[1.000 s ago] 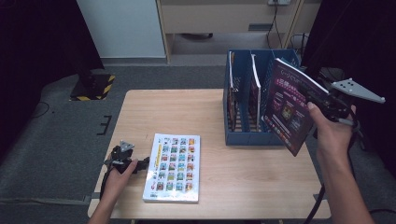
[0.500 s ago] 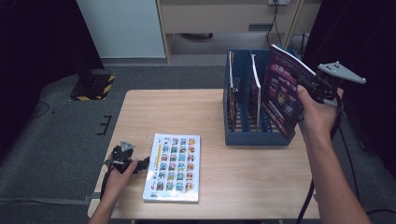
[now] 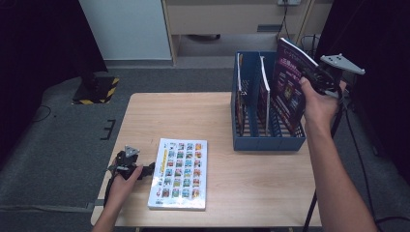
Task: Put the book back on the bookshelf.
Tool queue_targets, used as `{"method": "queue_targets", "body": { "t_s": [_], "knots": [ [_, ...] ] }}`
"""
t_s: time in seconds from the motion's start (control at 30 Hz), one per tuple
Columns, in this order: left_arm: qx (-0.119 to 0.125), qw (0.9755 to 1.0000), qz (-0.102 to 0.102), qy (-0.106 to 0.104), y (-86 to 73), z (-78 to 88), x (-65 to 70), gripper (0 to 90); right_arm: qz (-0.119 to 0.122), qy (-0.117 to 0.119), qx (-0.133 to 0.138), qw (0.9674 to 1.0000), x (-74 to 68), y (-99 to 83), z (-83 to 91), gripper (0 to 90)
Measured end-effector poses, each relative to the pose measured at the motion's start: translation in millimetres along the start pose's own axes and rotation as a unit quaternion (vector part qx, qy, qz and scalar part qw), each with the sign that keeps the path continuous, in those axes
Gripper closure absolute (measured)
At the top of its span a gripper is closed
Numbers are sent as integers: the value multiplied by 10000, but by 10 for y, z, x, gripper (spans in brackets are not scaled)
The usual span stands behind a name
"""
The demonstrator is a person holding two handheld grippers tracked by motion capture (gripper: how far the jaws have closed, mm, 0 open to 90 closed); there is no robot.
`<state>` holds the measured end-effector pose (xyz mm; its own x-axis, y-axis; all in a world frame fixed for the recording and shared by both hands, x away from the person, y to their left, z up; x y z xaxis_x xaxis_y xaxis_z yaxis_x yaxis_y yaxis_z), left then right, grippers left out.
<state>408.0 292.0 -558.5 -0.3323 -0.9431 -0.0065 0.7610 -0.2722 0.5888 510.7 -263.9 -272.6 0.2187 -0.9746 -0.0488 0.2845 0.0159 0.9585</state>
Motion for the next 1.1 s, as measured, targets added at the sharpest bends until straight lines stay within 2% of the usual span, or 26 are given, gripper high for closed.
{"method": "queue_targets", "body": {
  "t_s": [0.33,0.7,1.1],
  "knots": [
    [19,10000,25,-2,1,-3,3,0,-15,3,33,10000,-93,50,-54,840],
    [18,10000,3,0,4,-4,1,0,28,-84,17,10000,-189,48,-258,840],
    [18,10000,10,4,7,-6,3,0,124,-157,2,9998,-177,18,-355,840]
  ]
}}
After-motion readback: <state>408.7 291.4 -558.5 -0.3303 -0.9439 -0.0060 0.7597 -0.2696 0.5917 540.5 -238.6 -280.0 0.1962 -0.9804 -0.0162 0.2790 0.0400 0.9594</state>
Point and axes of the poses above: each handheld gripper's, and its own axes: z roughly backward along the jaws, y roughly out of its top, x roughly to its right, the point moved 3 cm from there along -z, roughly forward along the jaws, and after that the axes turned 8 degrees about -x, right-handed, at the moved point
